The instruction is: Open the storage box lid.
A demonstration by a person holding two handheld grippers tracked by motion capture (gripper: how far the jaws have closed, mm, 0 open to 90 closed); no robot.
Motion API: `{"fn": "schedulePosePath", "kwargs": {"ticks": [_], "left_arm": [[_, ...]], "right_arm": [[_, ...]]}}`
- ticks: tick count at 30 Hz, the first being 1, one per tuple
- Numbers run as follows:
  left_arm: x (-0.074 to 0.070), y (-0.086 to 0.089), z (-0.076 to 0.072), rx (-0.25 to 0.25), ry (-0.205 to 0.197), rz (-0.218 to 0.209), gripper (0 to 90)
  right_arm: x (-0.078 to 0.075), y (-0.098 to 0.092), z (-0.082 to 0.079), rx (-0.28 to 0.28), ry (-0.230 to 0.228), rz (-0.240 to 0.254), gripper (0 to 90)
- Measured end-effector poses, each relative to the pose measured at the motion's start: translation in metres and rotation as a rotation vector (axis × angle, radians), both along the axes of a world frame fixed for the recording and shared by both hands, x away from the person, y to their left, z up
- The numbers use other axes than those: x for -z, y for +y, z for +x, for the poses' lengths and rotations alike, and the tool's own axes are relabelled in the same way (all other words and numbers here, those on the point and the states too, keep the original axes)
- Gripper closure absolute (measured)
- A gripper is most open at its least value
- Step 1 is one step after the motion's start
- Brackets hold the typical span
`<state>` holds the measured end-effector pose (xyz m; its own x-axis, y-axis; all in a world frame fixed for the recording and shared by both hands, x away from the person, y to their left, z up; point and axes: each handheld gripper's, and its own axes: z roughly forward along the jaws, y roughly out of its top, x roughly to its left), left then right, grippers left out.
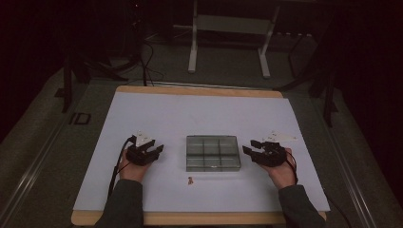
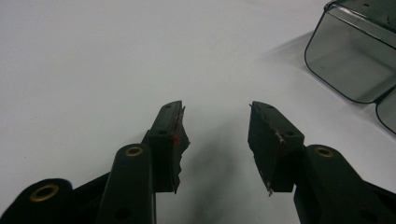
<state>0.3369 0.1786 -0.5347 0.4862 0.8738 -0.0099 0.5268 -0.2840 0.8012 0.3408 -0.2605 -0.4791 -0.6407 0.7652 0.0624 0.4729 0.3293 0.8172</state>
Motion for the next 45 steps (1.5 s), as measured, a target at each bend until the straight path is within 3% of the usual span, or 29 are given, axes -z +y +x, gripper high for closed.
{"fn": "schedulePosePath", "kwargs": {"ticks": [19, 31, 45], "left_arm": [[-0.004, -0.006, -0.003, 0.04, 0.014, -0.024, 56.0], [-0.007, -0.01, -0.007, 0.064, 0.013, -0.032, 55.9], [-0.013, -0.018, -0.017, 0.095, 0.004, -0.063, 56.1]], "right_arm": [[-0.001, 0.019, -0.008, -0.1, 0.032, 0.028, 53.5], [0.001, 0.036, -0.02, -0.183, 0.033, 0.056, 65.2], [0.008, 0.051, -0.034, -0.239, 0.029, 0.065, 81.6]]}}
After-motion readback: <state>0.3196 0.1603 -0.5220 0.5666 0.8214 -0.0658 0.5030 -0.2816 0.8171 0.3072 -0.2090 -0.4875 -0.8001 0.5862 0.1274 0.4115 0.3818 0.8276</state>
